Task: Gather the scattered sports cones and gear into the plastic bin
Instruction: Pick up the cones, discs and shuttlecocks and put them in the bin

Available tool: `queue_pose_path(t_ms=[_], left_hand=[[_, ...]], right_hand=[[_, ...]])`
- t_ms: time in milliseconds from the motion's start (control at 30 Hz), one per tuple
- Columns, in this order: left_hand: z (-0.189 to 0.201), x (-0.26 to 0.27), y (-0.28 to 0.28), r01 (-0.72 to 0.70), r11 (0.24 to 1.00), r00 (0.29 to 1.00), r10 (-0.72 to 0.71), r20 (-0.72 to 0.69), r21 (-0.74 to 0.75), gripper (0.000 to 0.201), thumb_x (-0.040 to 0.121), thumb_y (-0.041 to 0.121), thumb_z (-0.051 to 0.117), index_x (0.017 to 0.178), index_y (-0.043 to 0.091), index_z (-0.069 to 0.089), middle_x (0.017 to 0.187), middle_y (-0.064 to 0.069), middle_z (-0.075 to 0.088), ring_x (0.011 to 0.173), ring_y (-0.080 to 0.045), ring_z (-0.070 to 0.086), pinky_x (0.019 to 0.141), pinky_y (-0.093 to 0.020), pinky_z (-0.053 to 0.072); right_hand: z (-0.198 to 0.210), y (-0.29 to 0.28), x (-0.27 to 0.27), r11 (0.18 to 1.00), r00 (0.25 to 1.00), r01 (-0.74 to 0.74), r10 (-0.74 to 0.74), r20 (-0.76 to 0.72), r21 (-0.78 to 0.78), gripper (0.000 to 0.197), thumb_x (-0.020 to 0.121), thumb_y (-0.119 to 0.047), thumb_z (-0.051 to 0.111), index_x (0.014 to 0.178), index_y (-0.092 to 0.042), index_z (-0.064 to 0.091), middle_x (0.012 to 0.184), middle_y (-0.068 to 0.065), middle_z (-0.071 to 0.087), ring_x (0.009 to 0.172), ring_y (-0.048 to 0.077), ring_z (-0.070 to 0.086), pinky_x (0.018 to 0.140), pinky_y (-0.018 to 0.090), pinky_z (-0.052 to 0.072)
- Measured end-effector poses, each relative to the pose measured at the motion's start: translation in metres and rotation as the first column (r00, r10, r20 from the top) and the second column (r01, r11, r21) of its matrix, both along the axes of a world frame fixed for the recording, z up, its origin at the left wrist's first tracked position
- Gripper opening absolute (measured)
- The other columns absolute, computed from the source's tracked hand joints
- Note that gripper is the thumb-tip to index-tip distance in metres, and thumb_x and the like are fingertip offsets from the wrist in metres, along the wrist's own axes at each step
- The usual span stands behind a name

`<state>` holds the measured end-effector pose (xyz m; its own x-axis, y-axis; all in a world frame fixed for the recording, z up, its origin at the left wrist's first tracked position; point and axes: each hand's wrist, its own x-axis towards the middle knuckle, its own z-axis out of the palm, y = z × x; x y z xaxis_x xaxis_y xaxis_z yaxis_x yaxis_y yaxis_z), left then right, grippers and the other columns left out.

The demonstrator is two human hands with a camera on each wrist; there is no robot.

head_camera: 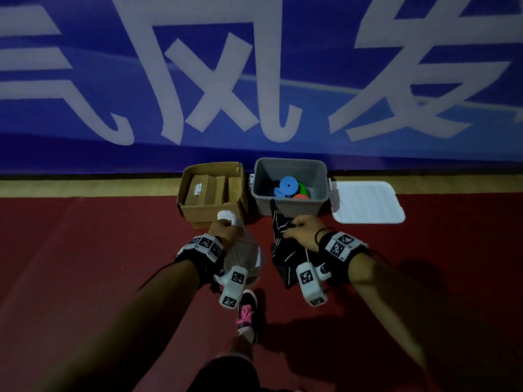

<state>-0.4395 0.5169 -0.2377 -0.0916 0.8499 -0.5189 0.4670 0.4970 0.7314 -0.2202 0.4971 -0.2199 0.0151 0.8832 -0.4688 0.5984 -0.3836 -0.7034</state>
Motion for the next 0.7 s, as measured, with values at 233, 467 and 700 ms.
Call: queue_pose_path(t_ms=[233,467,700], left_hand=[[-0.014,0.013,0.165,0.091,0.994,0.996,-0.092,-0.007,-0.055,0.051,0.08,0.025,0.069,0.127,0.011,0.056,0.125,-0.011,0.059,0.115,-0.03,0.057,0.093,-0.03,0.045],[0.013,0.048,0.302,0.19,0.98,0.979,-0.194,-0.058,-0.067,0.036,0.097,0.026,0.051,0.131,0.015,0.056,0.136,-0.015,0.051,0.124,-0.031,0.05,0.084,-0.028,0.037],[-0.006,0.109,0.411,0.147,0.979,0.989,-0.147,0.01,-0.14,0.043,0.088,0.016,0.062,0.13,0.012,0.056,0.134,-0.017,0.055,0.121,-0.035,0.054,0.095,-0.035,0.048]], right_hand=[[-0.01,0.156,0.007,0.999,0.996,0.049,-0.049,0.081,-0.001,0.028,0.089,-0.032,0.065,0.111,-0.015,0.059,0.11,0.005,0.06,0.096,0.022,0.058,0.075,0.024,0.041],[0.002,0.277,0.047,0.994,0.984,0.104,-0.097,0.149,-0.039,0.025,0.088,-0.029,0.067,0.098,-0.005,0.068,0.09,0.007,0.064,0.086,0.024,0.061,0.068,0.023,0.042],[-0.021,0.389,0.101,0.983,0.976,0.154,-0.136,0.168,-0.097,0.042,0.081,-0.028,0.072,0.05,-0.017,0.045,0.052,0.001,0.041,0.058,0.022,0.047,0.058,0.027,0.036]])
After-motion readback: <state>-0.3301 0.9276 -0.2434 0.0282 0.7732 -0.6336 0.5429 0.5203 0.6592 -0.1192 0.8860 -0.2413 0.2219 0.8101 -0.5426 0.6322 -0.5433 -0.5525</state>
